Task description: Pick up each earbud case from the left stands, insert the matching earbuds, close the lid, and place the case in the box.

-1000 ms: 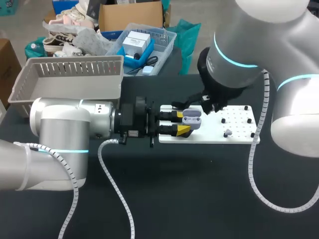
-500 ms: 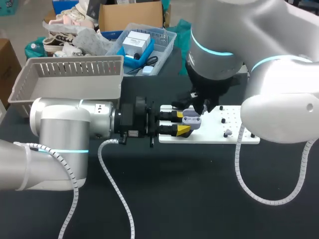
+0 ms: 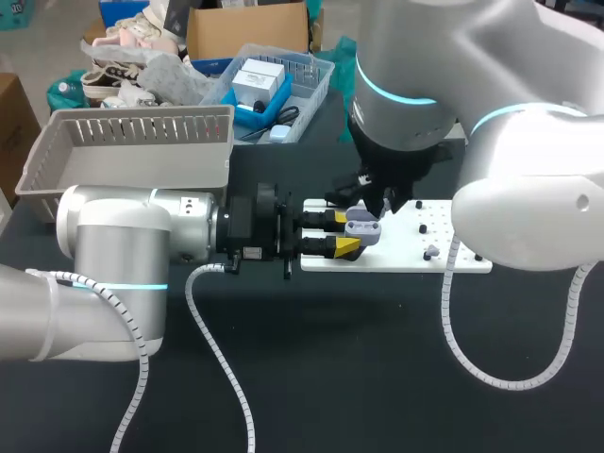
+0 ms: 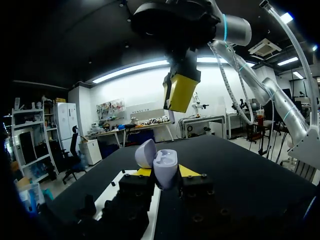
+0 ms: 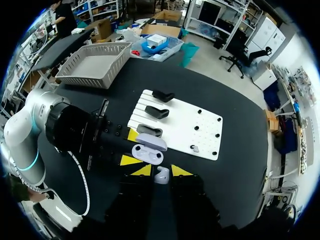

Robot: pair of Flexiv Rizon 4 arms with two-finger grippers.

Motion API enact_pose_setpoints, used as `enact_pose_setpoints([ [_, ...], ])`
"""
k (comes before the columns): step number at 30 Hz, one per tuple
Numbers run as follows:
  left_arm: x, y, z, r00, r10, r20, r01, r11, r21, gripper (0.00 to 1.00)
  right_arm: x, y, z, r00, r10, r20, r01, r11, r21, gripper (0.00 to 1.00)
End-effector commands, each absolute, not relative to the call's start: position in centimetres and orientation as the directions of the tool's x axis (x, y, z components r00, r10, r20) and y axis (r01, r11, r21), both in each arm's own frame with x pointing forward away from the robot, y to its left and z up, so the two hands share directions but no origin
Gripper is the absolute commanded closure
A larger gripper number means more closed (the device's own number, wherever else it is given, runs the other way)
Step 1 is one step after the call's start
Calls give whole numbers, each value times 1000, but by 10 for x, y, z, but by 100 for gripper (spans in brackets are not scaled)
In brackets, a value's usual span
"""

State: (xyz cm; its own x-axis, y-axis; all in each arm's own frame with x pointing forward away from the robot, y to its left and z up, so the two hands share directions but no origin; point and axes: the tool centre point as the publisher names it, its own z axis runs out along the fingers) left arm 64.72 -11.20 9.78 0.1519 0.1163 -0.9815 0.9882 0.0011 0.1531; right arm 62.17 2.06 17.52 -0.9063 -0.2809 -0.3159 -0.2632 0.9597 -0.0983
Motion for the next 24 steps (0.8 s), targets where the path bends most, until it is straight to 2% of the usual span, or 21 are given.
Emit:
enact_pose_setpoints([
  [1,647,-113,98,152,118,-981,988,2,154,100,621,20,175,-906,-279,-320,-261,960,-100,100],
  [16,649,-115,92,142,120,-983,989,19,145,100,620,29,174,-928,-101,-358,-100,995,-21,100],
  [24,653,-115,92,144,121,-982,989,23,148,100,619,29,164,-939,-85,-333,-78,996,-33,100],
])
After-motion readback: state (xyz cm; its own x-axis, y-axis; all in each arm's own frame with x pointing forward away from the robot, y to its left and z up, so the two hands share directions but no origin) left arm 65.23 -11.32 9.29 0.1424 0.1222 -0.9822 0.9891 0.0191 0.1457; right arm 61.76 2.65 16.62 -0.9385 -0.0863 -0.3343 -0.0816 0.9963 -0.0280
